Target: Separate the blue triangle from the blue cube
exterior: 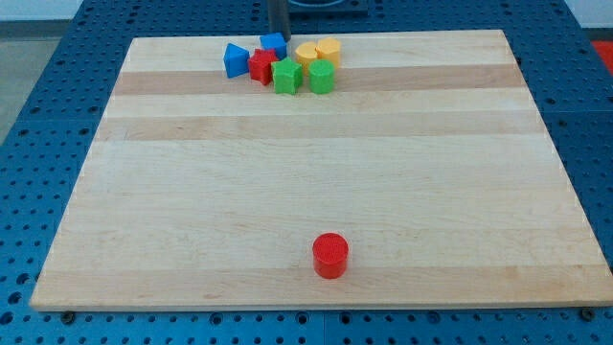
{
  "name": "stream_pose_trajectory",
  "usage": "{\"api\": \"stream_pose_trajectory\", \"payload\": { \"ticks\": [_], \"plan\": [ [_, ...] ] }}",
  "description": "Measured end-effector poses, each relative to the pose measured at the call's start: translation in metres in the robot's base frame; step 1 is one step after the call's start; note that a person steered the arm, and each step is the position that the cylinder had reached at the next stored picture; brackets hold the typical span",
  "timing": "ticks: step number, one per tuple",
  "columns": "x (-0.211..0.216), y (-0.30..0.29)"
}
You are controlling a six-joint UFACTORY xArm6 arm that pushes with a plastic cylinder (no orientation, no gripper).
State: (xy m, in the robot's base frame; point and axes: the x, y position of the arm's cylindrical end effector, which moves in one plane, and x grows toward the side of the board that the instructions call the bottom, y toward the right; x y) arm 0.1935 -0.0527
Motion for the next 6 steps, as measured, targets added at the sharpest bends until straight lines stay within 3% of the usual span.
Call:
{"api": "stream_pose_trajectory", "payload": {
  "ticks": [1,3,6],
  "plan": [
    [0.000,0.018],
    [0.007,-0.022],
    [0.068,-0.035]
  ]
}}
